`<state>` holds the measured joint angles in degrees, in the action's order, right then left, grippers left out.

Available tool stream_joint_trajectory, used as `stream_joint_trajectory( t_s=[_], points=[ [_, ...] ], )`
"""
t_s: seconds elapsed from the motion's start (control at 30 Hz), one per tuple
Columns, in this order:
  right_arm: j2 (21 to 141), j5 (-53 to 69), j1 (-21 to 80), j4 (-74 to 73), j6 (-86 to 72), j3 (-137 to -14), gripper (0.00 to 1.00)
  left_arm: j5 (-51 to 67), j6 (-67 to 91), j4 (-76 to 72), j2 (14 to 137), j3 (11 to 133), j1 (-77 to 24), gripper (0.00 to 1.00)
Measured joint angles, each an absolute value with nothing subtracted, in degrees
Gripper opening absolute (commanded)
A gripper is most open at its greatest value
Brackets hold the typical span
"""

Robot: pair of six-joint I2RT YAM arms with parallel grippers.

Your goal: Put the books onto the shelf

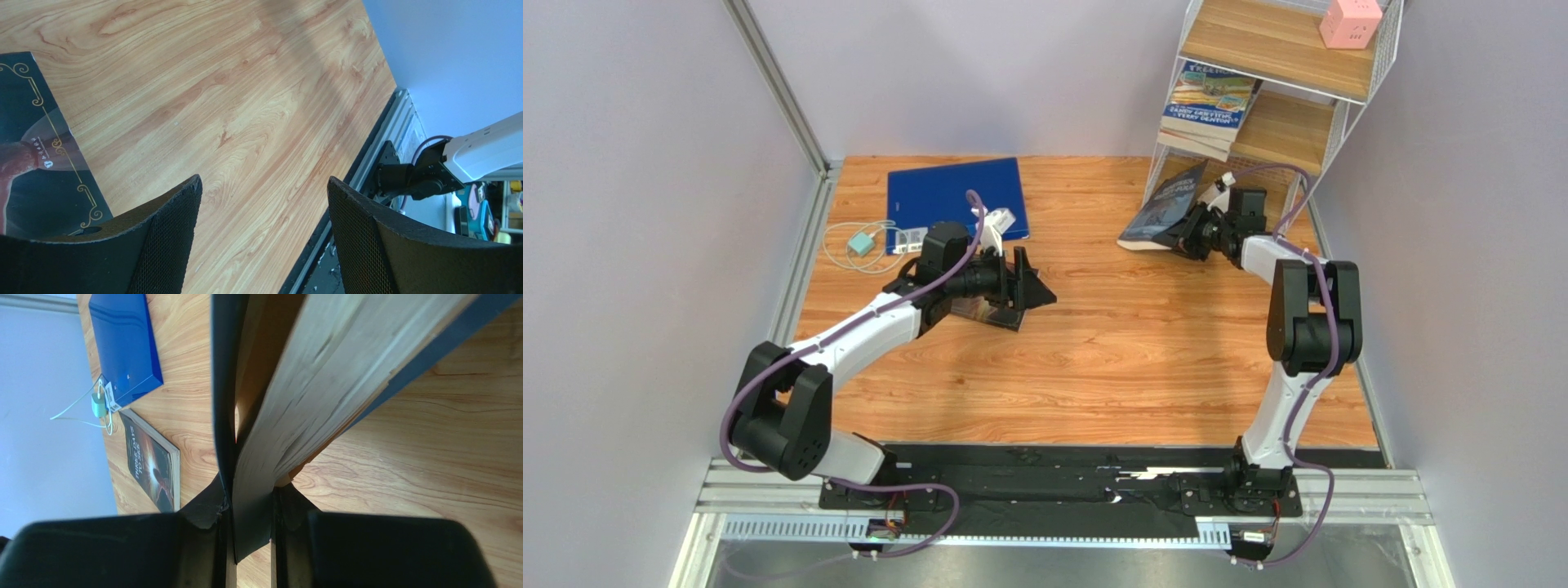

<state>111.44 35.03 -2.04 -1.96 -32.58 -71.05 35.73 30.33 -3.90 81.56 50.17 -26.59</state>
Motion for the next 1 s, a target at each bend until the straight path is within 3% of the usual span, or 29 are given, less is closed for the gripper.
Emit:
stream_joint_trajectory(
  t_s=[0.13,0.33,0.43,0.53,0.57,1.0],
  points=[
    [112.3,33.8,-2.6,-3.6,-33.6,-71.8,0.01,35.7,30.3,-3.9,81.6,50.2,-26.6,0.80],
    [113.3,30.3,-2.4,-7.9,-34.7,-75.0,0.11,35.7,30.3,-3.9,81.6,49.9,-26.6,0.80],
    [114.3,28.1,-2.4,-11.0,-34.7,-77.6,0.23,35.7,30.3,-3.9,81.6,49.9,-26.6,0.80],
    [114.4,24.9,-2.2,-13.0,-35.0,-78.0,0.46,35.7,30.3,-3.9,81.6,49.9,-26.6,0.80],
    [114.4,23.4,-2.0,-13.4,-35.1,-78.0,0.48,35.7,30.3,-3.9,81.6,49.9,-26.6,0.80],
    [114.3,15.2,-1.8,-13.5,-36.2,-73.8,0.56,36.0,30.3,-4.1,81.6,48.4,-26.6,0.80]
  ],
)
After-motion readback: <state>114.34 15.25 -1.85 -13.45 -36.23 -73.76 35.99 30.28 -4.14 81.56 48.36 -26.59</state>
